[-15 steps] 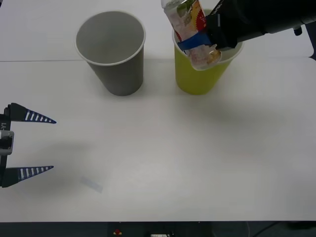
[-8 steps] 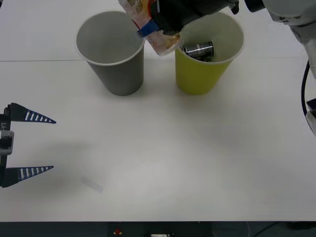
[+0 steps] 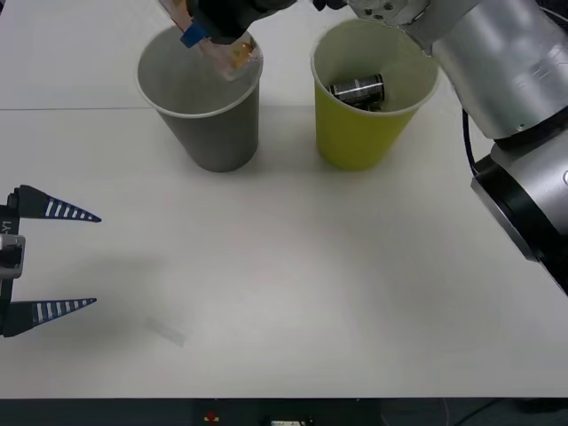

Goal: Put the can into the green bin and the plastic bottle into the gray bin

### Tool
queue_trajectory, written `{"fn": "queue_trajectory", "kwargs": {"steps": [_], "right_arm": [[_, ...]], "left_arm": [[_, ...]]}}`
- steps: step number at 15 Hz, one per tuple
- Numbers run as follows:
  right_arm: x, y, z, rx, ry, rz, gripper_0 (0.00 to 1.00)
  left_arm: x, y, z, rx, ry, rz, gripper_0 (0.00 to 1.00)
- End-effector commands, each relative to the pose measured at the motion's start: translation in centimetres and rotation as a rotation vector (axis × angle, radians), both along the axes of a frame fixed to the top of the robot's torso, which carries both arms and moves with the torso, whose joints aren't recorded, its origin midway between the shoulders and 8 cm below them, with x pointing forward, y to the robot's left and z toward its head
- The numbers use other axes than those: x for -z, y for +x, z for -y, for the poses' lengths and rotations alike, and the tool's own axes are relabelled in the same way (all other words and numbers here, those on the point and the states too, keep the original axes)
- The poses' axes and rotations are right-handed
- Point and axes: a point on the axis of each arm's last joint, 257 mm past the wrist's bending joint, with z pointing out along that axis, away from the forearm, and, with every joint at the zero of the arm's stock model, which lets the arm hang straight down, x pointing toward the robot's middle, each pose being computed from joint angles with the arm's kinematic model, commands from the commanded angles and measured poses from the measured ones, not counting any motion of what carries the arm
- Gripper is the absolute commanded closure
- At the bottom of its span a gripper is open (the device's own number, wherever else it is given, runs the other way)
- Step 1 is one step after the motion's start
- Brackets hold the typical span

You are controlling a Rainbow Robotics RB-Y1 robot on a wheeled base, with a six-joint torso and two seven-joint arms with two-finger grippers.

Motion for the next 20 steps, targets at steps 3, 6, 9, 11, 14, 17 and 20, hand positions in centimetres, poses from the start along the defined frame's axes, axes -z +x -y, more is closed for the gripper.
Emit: {"fn": "queue_trajectory", "kwargs": {"steps": [3,6,9,11,14,17,20], "right_arm": [[1.2,1.7,-1.4,0.007,0.002,0.03,1.0],[1.4,2.2,-1.7,0.011,0.008,0.048,0.96],[1.4,2.3,-1.8,0.011,0.014,0.055,0.54],[1.5,2.3,-1.8,0.01,0.012,0.053,0.0],[1.3,2.4,-1.7,0.011,0.015,0.055,0.0],[0.5,2.7,-0.9,0.019,0.033,0.054,0.0],[-0.9,2.6,1.1,0.025,0.025,0.042,0.0]], "left_arm": [[0.0,0.0,0.0,0.0,0.0,0.0,0.0],[0.0,0.0,0.0,0.0,0.0,0.0,0.0],[0.0,0.0,0.0,0.0,0.0,0.0,0.0],[0.0,0.0,0.0,0.0,0.0,0.0,0.0],[0.0,0.0,0.0,0.0,0.0,0.0,0.0],[0.0,0.0,0.0,0.0,0.0,0.0,0.0],[0.0,0.0,0.0,0.0,0.0,0.0,0.0]]}}
